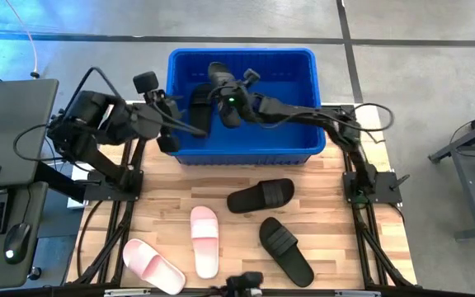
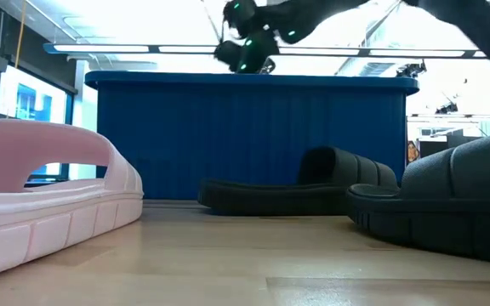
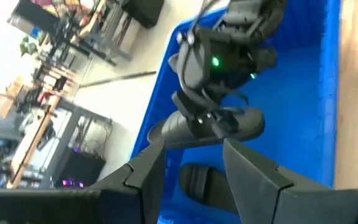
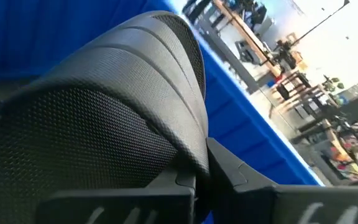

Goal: Pick and place slides into bin
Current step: Put the black slide into the blue bin

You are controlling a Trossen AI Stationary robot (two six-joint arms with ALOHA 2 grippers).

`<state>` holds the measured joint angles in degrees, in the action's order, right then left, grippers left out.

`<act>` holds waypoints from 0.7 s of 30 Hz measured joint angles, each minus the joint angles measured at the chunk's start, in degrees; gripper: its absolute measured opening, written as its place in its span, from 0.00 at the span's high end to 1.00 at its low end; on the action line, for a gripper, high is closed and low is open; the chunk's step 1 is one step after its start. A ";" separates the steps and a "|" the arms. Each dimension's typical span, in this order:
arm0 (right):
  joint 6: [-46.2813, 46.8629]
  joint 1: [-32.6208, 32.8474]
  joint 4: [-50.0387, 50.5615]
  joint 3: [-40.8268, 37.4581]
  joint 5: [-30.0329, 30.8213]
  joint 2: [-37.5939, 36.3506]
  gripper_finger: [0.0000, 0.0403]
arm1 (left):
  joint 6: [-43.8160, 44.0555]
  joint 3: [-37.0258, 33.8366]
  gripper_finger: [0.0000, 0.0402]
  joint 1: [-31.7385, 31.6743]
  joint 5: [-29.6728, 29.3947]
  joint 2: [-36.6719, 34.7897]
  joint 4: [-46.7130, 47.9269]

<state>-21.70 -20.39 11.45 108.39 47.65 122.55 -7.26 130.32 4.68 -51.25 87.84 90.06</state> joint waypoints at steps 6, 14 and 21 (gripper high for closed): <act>6.83 -1.29 22.59 18.58 1.81 13.37 1.00 | 1.81 0.00 0.63 -4.09 1.80 0.16 -0.04; 12.97 -3.55 26.72 20.78 -3.78 20.36 1.00 | 2.08 0.00 0.63 -5.94 4.06 0.16 -0.03; 16.71 -5.07 24.62 17.42 -9.86 20.09 0.92 | 2.07 0.00 0.63 -5.81 7.18 0.16 -0.04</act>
<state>-4.99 -25.46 36.07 125.81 37.78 142.64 -5.19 130.32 -1.13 -44.08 88.01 90.02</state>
